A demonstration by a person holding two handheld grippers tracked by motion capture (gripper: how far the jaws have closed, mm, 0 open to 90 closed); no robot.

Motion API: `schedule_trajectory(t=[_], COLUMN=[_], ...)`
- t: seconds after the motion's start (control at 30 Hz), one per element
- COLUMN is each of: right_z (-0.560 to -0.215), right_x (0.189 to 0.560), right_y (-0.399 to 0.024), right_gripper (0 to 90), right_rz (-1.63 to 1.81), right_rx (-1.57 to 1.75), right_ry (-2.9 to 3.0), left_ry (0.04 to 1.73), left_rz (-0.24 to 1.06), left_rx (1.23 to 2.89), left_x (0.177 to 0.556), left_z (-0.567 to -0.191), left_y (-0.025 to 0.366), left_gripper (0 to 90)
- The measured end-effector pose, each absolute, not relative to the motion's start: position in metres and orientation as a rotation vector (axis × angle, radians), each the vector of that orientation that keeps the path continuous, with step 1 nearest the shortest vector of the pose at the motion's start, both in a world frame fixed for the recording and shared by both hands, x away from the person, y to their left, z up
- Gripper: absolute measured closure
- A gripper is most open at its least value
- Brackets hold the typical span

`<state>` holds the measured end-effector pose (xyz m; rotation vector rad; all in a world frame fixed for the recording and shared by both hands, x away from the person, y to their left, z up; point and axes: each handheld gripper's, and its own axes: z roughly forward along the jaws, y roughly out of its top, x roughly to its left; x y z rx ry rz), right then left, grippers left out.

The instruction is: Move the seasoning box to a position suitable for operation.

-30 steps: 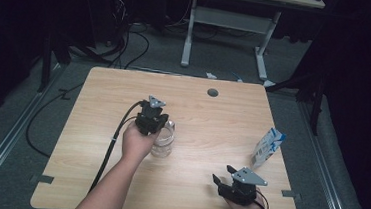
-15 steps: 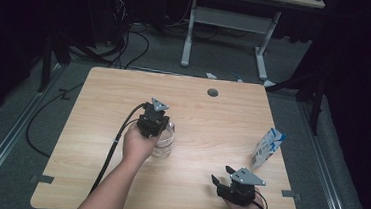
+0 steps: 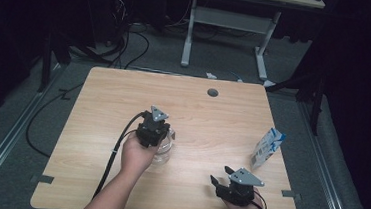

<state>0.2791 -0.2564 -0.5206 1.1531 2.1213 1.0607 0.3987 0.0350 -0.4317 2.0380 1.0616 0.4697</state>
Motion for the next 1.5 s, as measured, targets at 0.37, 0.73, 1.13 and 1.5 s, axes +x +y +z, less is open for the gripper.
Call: schedule_trajectory(t=[0.37,0.73,1.13,1.5], right_z=[-0.521,-0.522,-0.527,-0.527], right_x=[0.278,0.278,0.278,0.277], right_y=[-0.255,-0.253,-0.249,-0.249], right_gripper=[36.7,37.0,42.9,41.6], right_rz=[1.055,1.049,1.033,1.03], right_rx=[1.148,1.144,1.137,1.157], right_ry=[2.122,2.128,2.15,2.143], left_ry=[1.045,1.088,1.115,1.072], left_rz=[0.465,0.519,0.436,0.421], left_rx=[2.02,1.874,1.848,1.833], left_x=[0.378,0.368,0.371,0.354], left_z=[-0.432,-0.422,-0.478,-0.484], left_y=[0.042,0.096,0.121,0.119], left_gripper=[90.0,90.0,90.0,90.0])
